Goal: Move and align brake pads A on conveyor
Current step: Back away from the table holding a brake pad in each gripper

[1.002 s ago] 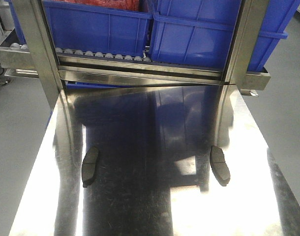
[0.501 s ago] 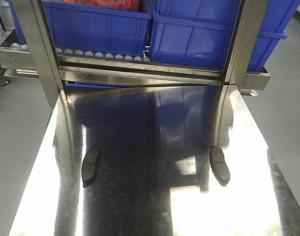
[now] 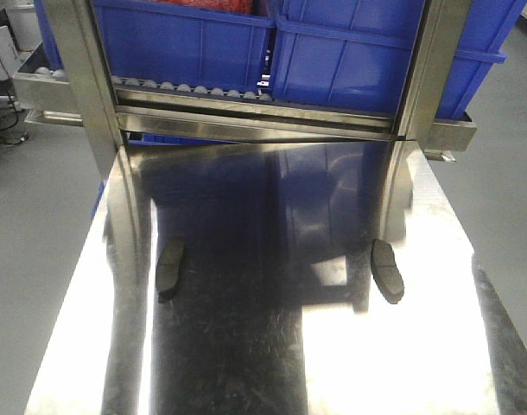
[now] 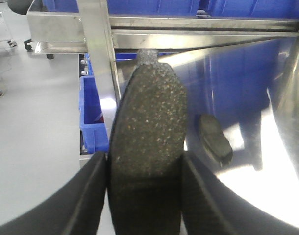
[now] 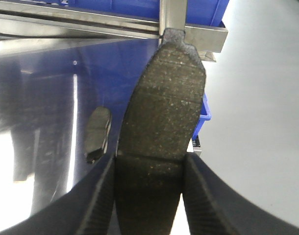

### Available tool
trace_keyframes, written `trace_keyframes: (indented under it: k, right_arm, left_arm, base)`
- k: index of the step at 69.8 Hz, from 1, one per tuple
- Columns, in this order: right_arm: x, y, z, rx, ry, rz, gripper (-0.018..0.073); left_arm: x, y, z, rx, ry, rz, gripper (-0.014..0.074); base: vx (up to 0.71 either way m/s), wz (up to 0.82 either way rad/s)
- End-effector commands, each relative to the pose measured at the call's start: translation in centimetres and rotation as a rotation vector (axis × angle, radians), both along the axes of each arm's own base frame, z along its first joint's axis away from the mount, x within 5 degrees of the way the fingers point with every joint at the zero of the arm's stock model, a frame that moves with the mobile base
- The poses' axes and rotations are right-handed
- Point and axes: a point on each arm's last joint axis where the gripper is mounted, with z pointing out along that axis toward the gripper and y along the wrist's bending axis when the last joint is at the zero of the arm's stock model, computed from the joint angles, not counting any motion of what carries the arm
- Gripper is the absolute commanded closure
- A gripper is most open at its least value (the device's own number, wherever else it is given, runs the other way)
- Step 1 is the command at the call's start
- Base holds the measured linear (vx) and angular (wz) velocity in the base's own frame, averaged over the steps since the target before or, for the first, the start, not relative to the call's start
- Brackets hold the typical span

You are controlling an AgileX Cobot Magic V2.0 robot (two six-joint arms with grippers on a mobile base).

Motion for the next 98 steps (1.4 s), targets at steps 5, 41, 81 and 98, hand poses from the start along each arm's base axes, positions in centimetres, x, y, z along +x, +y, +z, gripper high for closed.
trace_keyframes:
  k: [5, 41, 81, 98]
  right_arm:
    - [0.31, -0.09, 1.8, -0.01, -0.117, -0.007, 0.0563]
    - [0.31, -0.09, 1.8, -0.01, -0.116, -0.007, 0.0563]
    - [0.31, -0.09, 1.79, -0.01, -0.116, -0.007, 0.0563]
    - [0.31, -0.09, 1.79, -0.01, -0.116, -0.007, 0.0563]
  left_arm:
    - [0.21, 0.06, 1.79, -0.033, -0.118, 0.016, 0.0492]
    - [0.21, 0.06, 1.79, -0.033, -0.118, 0.016, 0.0492]
    - [0.21, 0.06, 1.79, -0.033, -0.118, 0.016, 0.0492]
    - [0.21, 0.06, 1.79, -0.033, -0.118, 0.016, 0.0492]
  base:
    - [-0.15, 0.12]
    - [-0.1, 0.24]
    - [-0.08, 0.65]
    - [-0.05, 0.75]
